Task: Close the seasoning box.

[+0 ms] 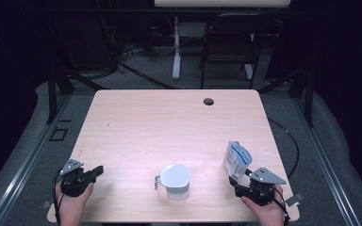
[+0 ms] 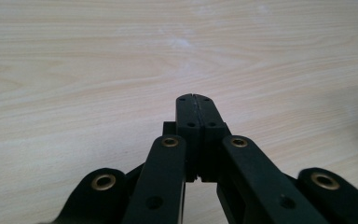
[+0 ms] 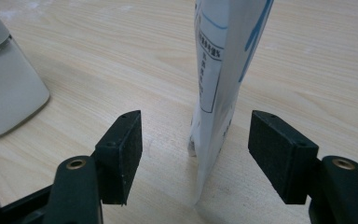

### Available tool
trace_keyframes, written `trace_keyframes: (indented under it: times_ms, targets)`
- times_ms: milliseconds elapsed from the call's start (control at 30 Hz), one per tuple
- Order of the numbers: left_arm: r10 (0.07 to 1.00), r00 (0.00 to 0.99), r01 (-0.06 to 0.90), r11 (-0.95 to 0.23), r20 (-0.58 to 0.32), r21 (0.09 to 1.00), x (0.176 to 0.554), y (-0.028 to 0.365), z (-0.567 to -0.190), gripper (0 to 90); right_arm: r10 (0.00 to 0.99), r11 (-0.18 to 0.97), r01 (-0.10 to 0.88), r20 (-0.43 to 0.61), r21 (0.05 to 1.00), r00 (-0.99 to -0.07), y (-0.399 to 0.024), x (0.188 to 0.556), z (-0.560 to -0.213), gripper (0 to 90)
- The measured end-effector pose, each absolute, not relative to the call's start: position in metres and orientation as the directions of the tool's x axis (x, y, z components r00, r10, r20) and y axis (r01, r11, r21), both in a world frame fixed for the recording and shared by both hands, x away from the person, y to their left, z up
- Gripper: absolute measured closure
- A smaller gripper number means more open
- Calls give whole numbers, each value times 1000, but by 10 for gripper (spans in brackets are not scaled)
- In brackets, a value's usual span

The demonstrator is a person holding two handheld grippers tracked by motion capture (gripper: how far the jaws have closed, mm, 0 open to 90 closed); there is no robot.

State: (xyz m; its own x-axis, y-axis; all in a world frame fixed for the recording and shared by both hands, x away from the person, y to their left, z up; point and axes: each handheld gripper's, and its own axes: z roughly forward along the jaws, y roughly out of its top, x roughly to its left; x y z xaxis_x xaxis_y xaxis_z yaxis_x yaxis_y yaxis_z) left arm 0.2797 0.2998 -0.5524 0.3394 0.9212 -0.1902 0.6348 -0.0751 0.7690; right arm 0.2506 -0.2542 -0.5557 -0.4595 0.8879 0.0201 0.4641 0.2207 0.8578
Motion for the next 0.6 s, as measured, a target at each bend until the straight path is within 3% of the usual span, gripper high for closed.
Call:
trace_keyframes:
  times_ms: [233, 600]
  targets:
    - [950, 288, 627, -93, -119, 773, 277, 303, -560, 900, 891, 228, 466, 11, 855, -455, -254, 250, -556, 349]
    - [969, 213, 636, -43, -122, 770, 277, 315, -563, 885, 885, 242, 464, 2, 852, -466, -254, 250, -558, 349]
